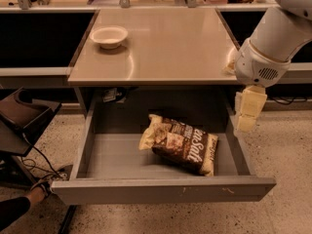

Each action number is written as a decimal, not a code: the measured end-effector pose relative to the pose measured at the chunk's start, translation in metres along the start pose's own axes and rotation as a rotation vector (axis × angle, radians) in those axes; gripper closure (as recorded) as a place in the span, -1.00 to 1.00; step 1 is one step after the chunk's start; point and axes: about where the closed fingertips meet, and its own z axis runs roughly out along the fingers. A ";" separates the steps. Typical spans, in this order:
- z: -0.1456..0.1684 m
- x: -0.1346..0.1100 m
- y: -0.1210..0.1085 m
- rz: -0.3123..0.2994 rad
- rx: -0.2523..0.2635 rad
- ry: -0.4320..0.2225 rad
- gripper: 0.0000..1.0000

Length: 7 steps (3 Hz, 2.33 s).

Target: Pick brown chip bag from top drawer and place on counter

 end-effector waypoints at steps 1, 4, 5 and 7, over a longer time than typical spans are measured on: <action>0.000 0.000 0.000 0.000 0.000 0.000 -1.00; 0.143 -0.055 -0.066 -0.027 0.014 -0.148 -1.00; 0.220 -0.071 -0.093 -0.035 -0.058 -0.154 -1.00; 0.244 -0.060 -0.087 0.013 -0.092 -0.180 -1.00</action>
Offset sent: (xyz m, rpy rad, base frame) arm 0.0330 0.0377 -0.0663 0.0782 -0.0839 -0.0330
